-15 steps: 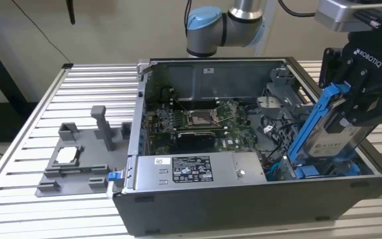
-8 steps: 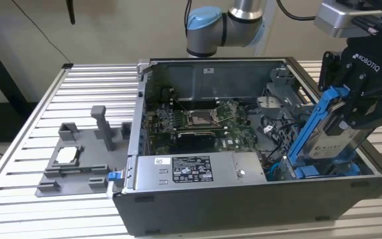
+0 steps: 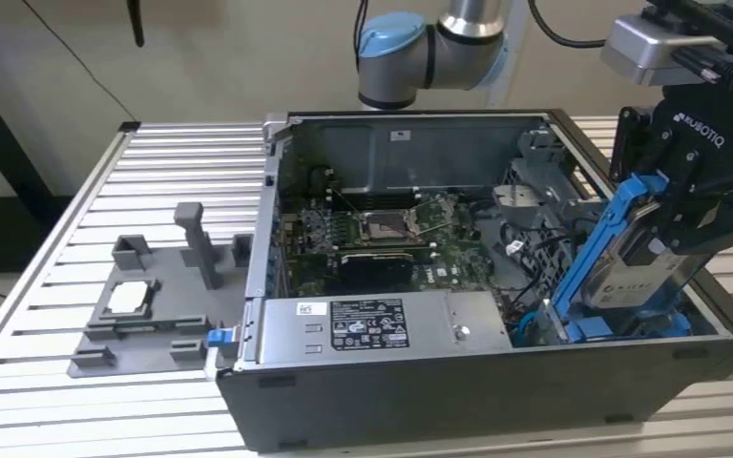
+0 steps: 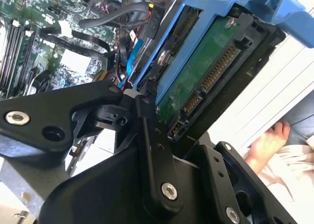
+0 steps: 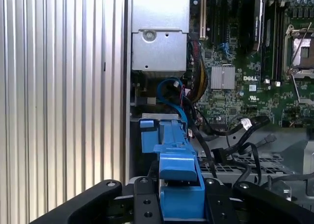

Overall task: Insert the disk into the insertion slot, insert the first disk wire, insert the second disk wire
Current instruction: 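Insert the disk into the insertion slot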

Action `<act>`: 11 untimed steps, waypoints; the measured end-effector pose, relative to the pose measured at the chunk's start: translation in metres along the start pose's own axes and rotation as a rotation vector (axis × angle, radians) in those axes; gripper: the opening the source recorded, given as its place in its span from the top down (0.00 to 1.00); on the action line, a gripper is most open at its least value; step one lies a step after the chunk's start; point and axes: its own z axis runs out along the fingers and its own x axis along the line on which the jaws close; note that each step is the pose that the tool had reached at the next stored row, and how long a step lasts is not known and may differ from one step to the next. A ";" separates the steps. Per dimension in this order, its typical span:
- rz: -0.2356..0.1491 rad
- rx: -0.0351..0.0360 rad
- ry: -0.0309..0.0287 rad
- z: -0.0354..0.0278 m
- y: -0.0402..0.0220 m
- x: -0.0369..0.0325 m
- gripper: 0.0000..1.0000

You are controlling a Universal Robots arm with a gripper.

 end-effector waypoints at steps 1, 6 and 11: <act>0.000 0.0000 -0.0005 0.0013 0.0000 0.0000 0.67; 0.000 0.0000 -0.0015 0.0099 -0.0003 -0.0003 0.67; 0.000 0.0000 -0.0014 0.0188 -0.0005 -0.0003 0.67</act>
